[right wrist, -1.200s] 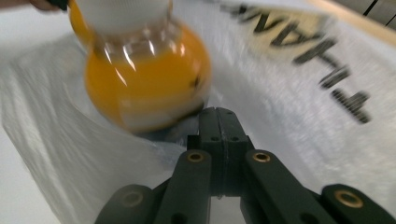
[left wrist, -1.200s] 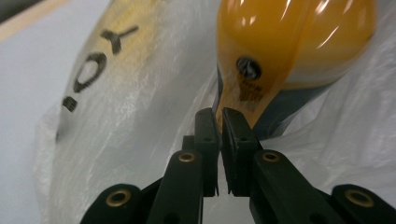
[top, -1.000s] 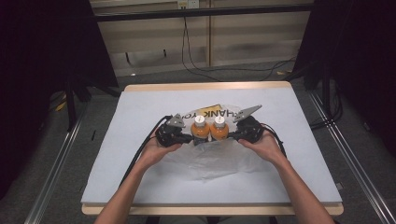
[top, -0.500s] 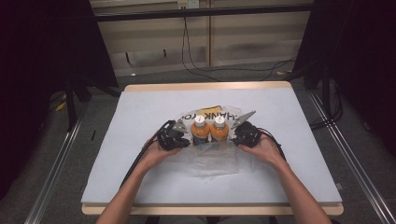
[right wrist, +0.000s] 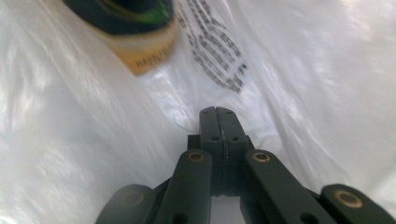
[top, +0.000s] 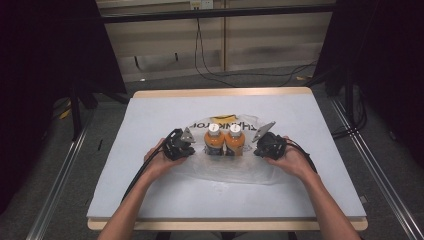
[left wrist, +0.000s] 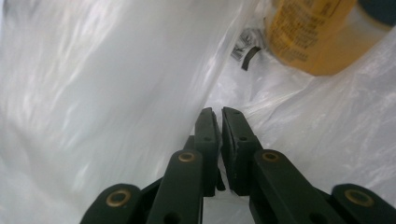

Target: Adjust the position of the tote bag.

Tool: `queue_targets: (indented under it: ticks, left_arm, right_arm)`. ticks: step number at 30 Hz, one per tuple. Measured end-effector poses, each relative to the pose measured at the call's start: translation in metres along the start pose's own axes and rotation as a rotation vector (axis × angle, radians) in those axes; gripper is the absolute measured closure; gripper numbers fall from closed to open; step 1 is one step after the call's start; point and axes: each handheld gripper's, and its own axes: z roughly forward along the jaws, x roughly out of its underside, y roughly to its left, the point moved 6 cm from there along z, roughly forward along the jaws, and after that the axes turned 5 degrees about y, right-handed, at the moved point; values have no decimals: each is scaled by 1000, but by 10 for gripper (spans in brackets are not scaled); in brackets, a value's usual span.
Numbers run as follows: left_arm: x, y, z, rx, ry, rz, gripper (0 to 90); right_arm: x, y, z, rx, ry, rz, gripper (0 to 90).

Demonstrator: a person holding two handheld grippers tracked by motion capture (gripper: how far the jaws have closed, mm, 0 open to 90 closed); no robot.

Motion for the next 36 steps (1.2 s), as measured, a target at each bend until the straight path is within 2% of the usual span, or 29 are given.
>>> queue_targets:
  ticks: [2, 6, 7, 9, 11, 12, 14, 15, 17, 18, 20, 24, 26, 29, 30, 32, 36]
  left_arm:
    - [3, 2, -1, 13, 0, -8, 853]
    - [5, 4, -2, -6, 9, 3, 853]
    - [5, 4, -2, -16, 24, 32, 852]
    - [5, 2, -2, -43, 35, 46, 854]
    - [8, 3, -3, -55, 53, 64, 874]
    - [11, 5, -5, -73, 61, 58, 900]
    - [20, 10, -9, -42, 58, 18, 900]
    - [24, 11, -10, -34, 31, -21, 900]
    - [33, 15, -13, -14, 11, -33, 900]
    - [35, 15, -14, -15, 4, -33, 900]
    - [35, 15, -14, -19, 1, -33, 900]
    - [39, 15, -17, -8, 19, -35, 900]
    - [42, 14, -18, -5, 7, -40, 900]
    - [48, 14, -21, 4, -9, -58, 900]
    - [48, 15, -21, 8, -15, -57, 900]
    - [50, 16, -22, -15, -6, -39, 900]
    - [52, 19, -22, -4, -14, -50, 900]
  right_arm:
    - [4, -2, -2, 6, 3, 2, 900]
    - [14, -6, -5, 45, 5, -9, 900]
    - [16, -7, -6, 51, 10, -8, 900]
    - [21, -9, -8, 77, 32, -25, 900]
    - [24, -10, -9, 77, 25, -10, 900]
    - [28, -11, -11, 87, 38, -23, 900]
    - [30, -12, -12, 90, 40, -21, 900]
    - [33, -13, -13, 89, 39, -21, 900]
    - [38, -15, -15, 83, 32, -11, 900]
    - [40, -15, -16, 85, 26, -1, 900]
    - [40, -15, -17, 86, 28, -16, 900]
    - [42, -14, -18, 97, 37, -21, 900]
    - [44, -11, -20, 85, 39, -31, 900]
    - [48, -13, -21, 60, 11, -6, 900]
    - [49, -15, -21, 65, 7, 6, 900]
    - [48, -19, -19, 61, -3, 11, 900]
    - [48, -22, -18, 77, -8, 31, 900]
